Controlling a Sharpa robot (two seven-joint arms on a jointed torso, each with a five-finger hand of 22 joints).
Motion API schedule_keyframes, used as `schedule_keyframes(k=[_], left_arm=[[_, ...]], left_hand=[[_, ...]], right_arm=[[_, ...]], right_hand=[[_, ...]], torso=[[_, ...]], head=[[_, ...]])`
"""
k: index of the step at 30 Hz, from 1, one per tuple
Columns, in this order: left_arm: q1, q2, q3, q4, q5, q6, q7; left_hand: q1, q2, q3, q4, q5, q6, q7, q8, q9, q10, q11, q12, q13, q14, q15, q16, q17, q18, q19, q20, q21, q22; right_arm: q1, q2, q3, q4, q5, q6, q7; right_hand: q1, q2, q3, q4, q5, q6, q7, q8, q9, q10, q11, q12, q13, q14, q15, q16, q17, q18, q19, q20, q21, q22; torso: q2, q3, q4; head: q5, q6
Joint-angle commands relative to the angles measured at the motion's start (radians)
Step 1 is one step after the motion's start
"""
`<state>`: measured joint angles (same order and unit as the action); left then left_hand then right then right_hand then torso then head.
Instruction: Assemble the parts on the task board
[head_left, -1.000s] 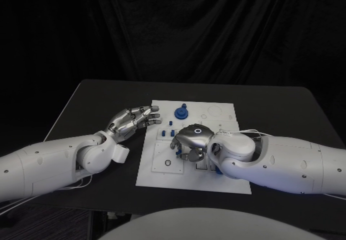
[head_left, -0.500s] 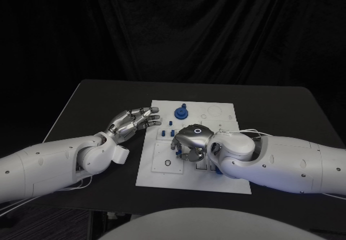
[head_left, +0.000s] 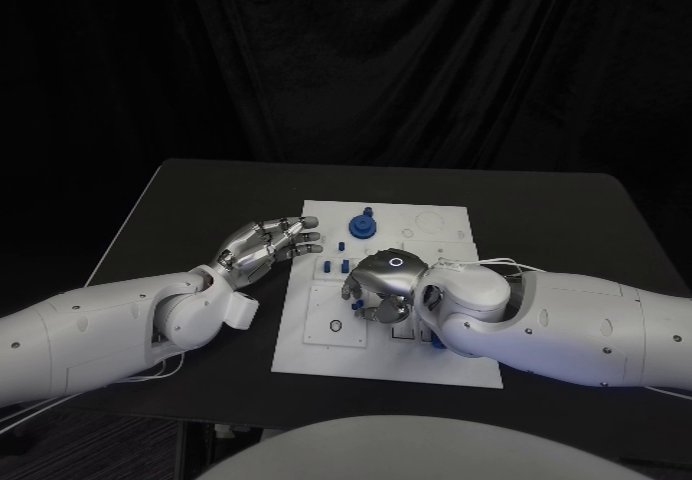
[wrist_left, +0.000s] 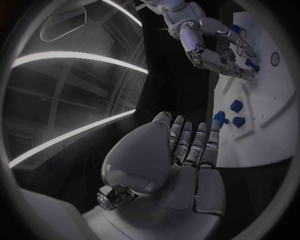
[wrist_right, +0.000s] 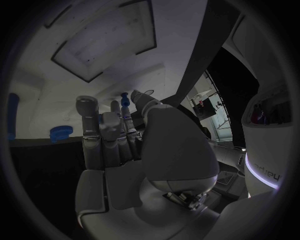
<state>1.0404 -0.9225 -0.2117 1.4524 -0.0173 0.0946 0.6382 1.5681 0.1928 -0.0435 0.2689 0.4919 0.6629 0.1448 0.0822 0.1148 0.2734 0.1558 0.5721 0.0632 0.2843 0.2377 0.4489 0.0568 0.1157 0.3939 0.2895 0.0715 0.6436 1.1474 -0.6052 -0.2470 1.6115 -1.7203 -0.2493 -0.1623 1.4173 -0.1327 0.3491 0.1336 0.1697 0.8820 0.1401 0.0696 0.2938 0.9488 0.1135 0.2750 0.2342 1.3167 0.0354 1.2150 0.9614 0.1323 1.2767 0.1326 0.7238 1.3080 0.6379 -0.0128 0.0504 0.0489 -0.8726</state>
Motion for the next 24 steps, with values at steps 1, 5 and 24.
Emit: schedule_keyframes(k=[1,5,24], left_arm=[[-0.002,0.002,0.001,0.001,0.005,0.014,0.005],[-0.002,0.002,0.001,0.001,0.005,0.015,0.004],[-0.003,0.005,0.001,-0.001,0.005,0.018,-0.001]], left_hand=[[0.002,0.007,0.008,0.000,0.004,0.004,0.006,0.003,0.000,-0.002,0.005,0.002,0.000,-0.006,0.001,0.003,0.001,0.003,0.008,-0.001,0.000,-0.001],[0.002,0.007,0.008,0.000,0.004,0.004,0.006,0.003,0.000,-0.002,0.005,0.002,0.000,-0.006,0.001,0.003,0.001,0.003,0.008,-0.001,0.000,-0.001],[0.003,0.005,0.010,-0.001,0.004,0.003,0.006,0.003,0.000,-0.002,0.004,0.001,0.000,-0.006,0.001,0.003,0.001,0.003,0.008,-0.001,0.000,-0.002]], right_arm=[[-0.003,-0.001,0.000,-0.001,0.001,0.022,-0.019],[-0.003,-0.002,0.000,-0.001,0.001,0.030,-0.026],[-0.004,-0.005,0.000,-0.002,0.001,0.030,-0.034]], right_hand=[[0.006,-0.002,-0.006,-0.001,-0.002,-0.008,0.000,-0.003,-0.004,-0.016,0.003,0.006,0.004,-0.011,0.002,-0.007,-0.010,0.012,-0.012,0.001,-0.016,0.067],[0.014,0.000,-0.007,-0.006,0.008,-0.015,0.000,-0.002,-0.008,-0.034,0.008,0.013,0.010,-0.022,0.005,-0.012,-0.020,0.014,-0.022,0.005,-0.034,0.063],[0.037,0.009,0.008,-0.052,0.109,0.013,0.006,0.013,-0.017,-0.032,-0.017,0.170,0.100,-0.033,-0.014,0.002,-0.022,0.018,-0.033,-0.007,-0.025,0.065]], torso=[[0.000,0.0000,0.0001],[0.000,-0.0001,0.0002],[0.000,0.0001,0.0001]], head=[[0.001,0.000],[0.001,0.000],[0.002,0.000]])
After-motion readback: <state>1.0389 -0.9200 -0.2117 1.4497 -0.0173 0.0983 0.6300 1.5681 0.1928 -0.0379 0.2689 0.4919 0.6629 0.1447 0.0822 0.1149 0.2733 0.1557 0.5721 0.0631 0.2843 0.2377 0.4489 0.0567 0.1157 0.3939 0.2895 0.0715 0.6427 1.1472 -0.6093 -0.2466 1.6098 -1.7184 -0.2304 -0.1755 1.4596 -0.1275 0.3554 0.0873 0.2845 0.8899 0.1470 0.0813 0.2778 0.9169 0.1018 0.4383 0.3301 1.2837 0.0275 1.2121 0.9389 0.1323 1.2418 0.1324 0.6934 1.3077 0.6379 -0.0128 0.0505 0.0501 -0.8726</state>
